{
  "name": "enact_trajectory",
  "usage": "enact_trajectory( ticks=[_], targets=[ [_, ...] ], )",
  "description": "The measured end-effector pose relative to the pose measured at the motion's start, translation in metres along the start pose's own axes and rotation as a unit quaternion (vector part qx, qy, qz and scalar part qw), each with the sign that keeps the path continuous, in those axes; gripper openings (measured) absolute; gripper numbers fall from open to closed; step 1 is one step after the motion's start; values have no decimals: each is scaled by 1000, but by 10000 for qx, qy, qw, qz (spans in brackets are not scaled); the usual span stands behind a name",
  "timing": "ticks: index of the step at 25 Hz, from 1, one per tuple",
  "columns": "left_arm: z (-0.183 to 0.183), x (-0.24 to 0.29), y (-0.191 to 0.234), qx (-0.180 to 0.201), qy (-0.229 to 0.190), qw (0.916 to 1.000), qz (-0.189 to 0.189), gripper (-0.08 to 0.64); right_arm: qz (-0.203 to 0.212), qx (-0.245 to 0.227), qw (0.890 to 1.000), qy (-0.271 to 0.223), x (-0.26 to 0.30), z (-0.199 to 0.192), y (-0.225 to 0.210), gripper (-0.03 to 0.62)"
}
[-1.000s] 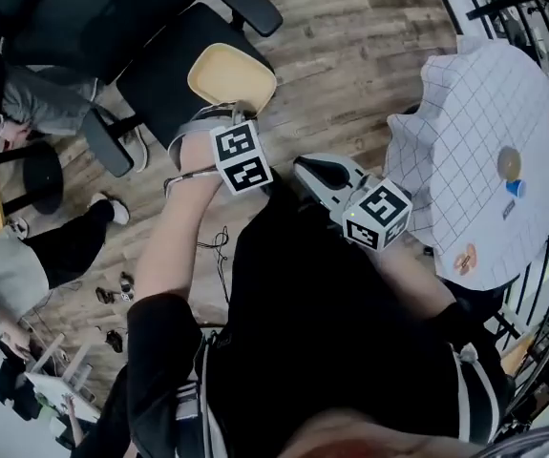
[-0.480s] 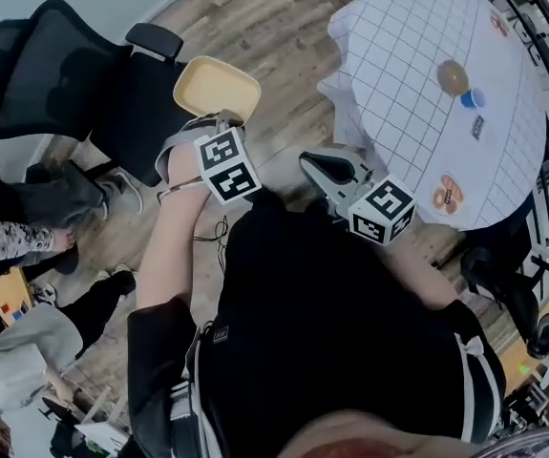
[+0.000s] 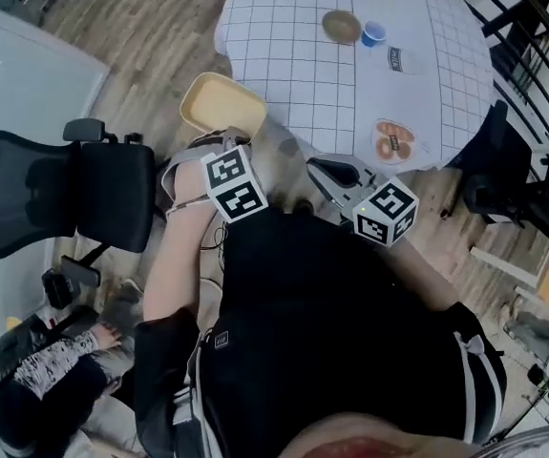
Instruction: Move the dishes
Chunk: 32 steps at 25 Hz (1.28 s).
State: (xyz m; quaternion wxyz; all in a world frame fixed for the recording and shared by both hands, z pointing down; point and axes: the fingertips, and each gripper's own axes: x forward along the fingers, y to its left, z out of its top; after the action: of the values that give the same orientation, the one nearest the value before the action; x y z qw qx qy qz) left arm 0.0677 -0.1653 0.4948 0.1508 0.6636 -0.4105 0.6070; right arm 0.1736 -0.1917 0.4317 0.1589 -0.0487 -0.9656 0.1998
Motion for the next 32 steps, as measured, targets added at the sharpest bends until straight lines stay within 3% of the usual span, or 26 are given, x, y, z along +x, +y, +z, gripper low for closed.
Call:
enact_trajectory(
  ticks=[5, 13, 17, 19, 22, 25, 28, 32],
  targets=[
    [83, 19, 4, 1137, -408, 9924, -226, 25, -1054, 248, 9926, -541, -55, 9, -42, 21],
    [185, 40, 6, 2636, -1027, 9575, -567, 25, -2510, 621, 9581, -1233, -115, 23, -92, 21],
    [214, 50, -9, 3172, -1195, 9373, -809, 25, -2915, 821, 9429, -1384, -131, 20, -107, 21],
    [226, 60, -15, 3288, -1180, 9328, -887, 25, -3008, 926, 9391, -1379, -140, 13, -115, 21],
    [251, 74, -22, 3291, -1117, 9326, -970, 25, -3058, 972, 9372, -1367, -162, 11, -135, 21],
    [284, 85, -24, 3130, -1002, 9397, -948, 25, -2956, 854, 9419, -1345, -189, 19, -159, 21],
    [321, 95, -30, 2726, -897, 9536, -910, 25, -2749, 603, 9516, -1234, -224, 29, -181, 21],
    [369, 110, -31, 1761, -725, 9786, -782, 25, -2244, 368, 9674, -1111, -271, 43, -212, 21]
  ],
)
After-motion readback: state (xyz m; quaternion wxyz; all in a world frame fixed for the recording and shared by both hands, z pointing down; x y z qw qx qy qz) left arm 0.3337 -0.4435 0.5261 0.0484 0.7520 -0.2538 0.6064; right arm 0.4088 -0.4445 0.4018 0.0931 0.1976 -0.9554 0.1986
